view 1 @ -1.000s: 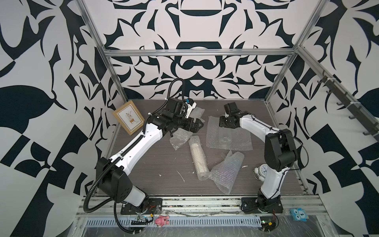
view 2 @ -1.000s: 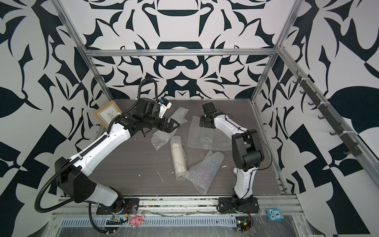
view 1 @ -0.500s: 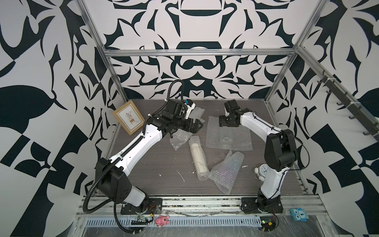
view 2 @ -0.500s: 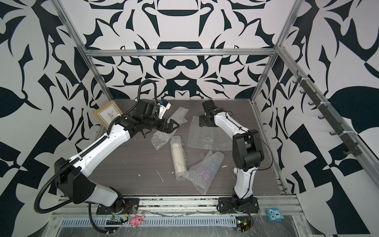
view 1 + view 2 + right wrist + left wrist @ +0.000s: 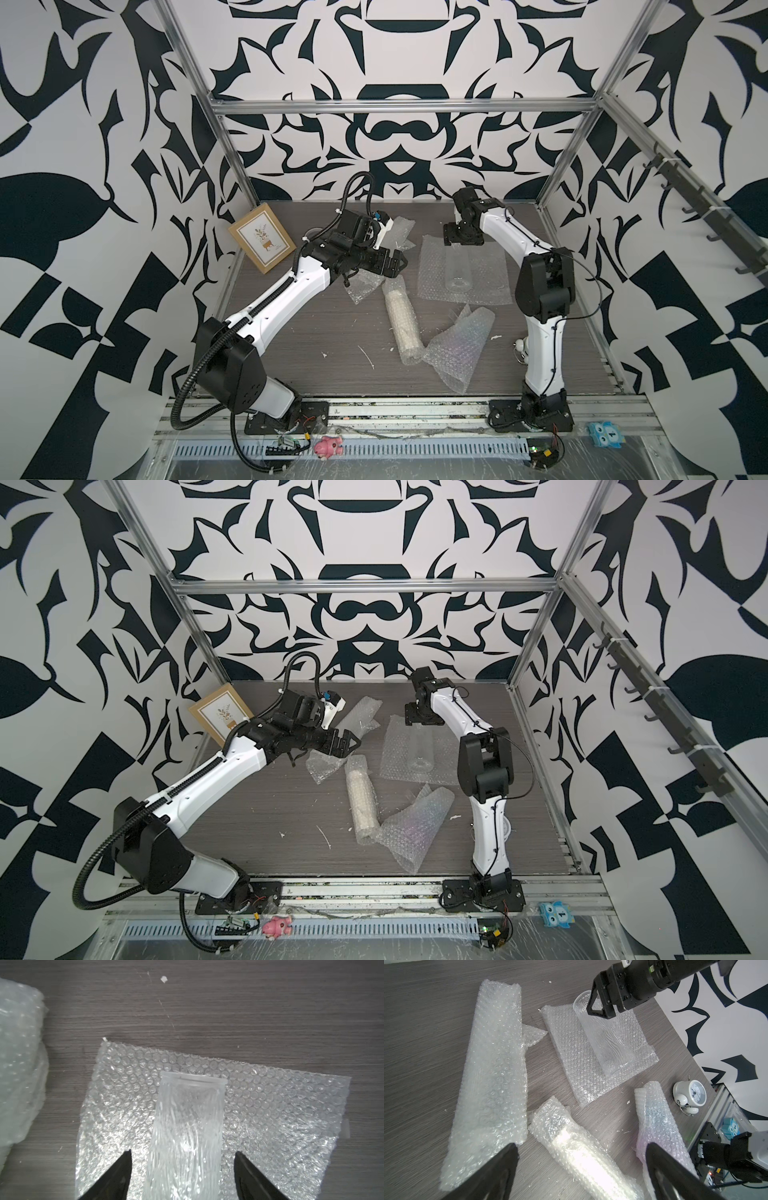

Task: Unwrap the vase from the bubble wrap
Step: Unwrap the bubble wrap at the center of the board, then pick up the vase from the bubble wrap.

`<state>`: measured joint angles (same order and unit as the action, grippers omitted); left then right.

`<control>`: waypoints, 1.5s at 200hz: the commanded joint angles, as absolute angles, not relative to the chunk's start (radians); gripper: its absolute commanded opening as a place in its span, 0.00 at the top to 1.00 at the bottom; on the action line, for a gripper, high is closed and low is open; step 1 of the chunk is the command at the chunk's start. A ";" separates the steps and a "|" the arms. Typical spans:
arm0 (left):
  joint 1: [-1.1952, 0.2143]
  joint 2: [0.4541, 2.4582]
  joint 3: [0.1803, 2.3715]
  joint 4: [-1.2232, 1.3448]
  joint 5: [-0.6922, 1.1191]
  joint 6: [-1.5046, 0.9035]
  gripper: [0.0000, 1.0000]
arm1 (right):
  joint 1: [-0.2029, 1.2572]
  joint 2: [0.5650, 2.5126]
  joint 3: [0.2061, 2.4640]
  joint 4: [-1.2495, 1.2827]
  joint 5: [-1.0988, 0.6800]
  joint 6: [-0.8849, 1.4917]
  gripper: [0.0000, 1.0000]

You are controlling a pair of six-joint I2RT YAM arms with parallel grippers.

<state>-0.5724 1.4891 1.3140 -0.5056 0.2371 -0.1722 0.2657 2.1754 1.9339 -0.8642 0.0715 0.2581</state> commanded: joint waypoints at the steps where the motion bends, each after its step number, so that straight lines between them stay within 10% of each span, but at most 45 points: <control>1: -0.573 1.472 1.311 -0.512 0.222 -0.147 0.01 | 0.258 2.191 2.027 -0.941 0.056 0.241 0.20; 193: -0.574 1.477 1.311 -0.520 0.223 -0.134 0.01 | 0.206 2.611 2.551 -1.142 0.019 0.244 0.20; 300: -0.572 1.480 1.312 -0.520 0.227 -0.139 0.01 | 0.207 2.418 2.502 -1.090 0.020 0.250 0.50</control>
<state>-0.5724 1.4868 1.3140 -0.5056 0.2138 -0.1371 0.2089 2.5927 2.5191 -1.1202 0.0143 0.2440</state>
